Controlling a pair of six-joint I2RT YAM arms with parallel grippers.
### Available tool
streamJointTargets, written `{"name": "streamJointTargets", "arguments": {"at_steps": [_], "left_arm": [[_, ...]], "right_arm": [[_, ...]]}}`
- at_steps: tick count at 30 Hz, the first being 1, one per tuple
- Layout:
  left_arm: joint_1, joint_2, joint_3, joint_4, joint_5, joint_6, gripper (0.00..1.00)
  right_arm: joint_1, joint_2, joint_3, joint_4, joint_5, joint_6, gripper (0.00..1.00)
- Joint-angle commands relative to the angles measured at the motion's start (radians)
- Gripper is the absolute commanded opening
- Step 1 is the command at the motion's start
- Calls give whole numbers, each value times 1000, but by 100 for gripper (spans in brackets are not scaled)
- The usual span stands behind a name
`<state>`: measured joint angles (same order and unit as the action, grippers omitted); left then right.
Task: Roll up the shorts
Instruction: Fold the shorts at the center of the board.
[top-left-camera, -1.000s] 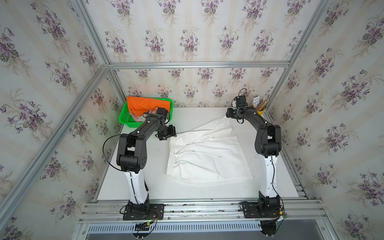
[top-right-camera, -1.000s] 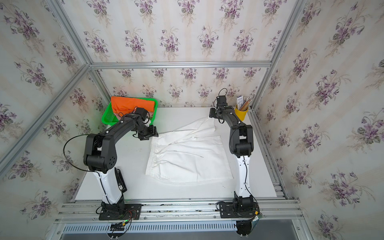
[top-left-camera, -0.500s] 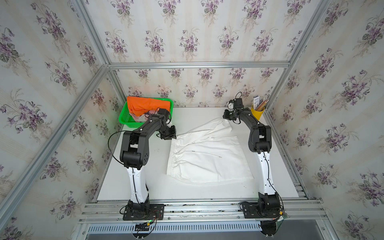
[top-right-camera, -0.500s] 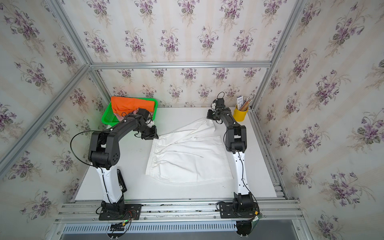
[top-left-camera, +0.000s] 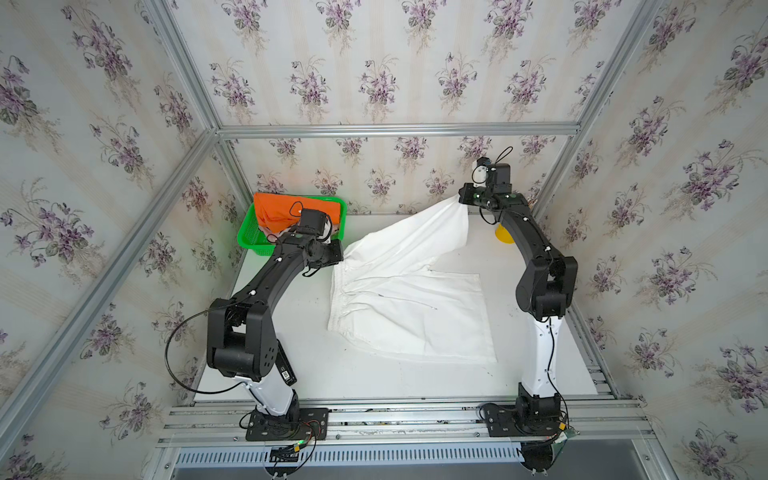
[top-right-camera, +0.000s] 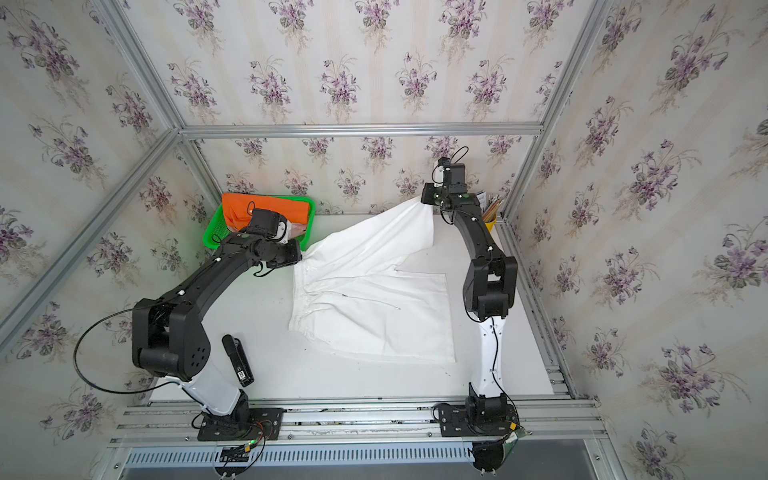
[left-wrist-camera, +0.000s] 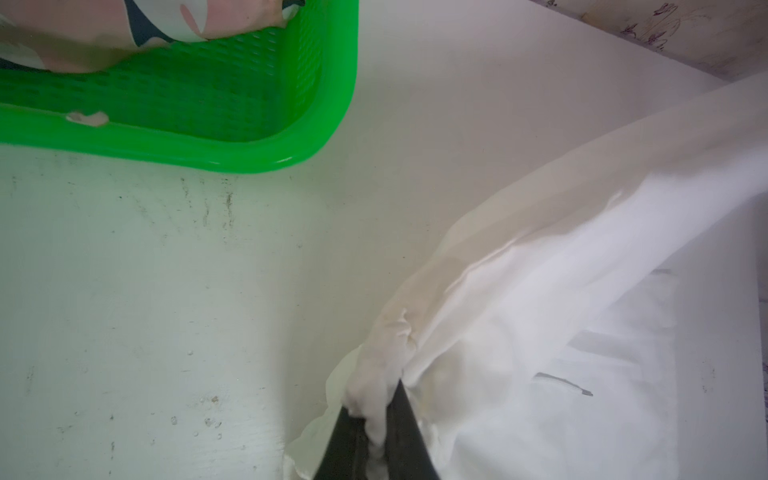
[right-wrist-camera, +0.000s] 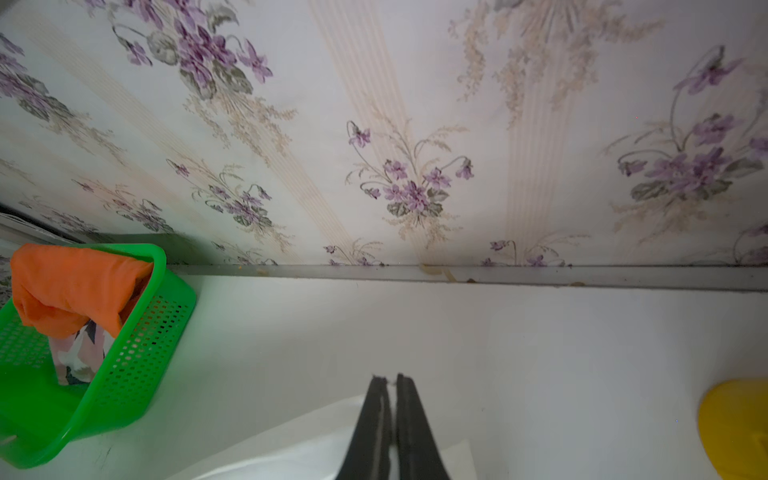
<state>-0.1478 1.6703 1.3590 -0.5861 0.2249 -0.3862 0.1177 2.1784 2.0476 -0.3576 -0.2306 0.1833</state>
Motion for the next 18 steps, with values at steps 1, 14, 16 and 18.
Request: {"name": "streamJointTargets", "arguments": {"at_steps": [1, 14, 16, 18], "left_arm": [[1, -40, -57, 52, -40, 24, 11], [-10, -454, -386, 88, -10, 1, 17], [-16, -531, -445, 46, -4, -20, 23], [-20, -609, -516, 14, 19, -58, 36]], "right_arm": [[2, -133, -198, 52, 14, 17, 0], [1, -841, -958, 23, 70, 123, 0], [2, -957, -1068, -15, 92, 151, 0], [3, -1065, -1190, -39, 112, 200, 0]]}}
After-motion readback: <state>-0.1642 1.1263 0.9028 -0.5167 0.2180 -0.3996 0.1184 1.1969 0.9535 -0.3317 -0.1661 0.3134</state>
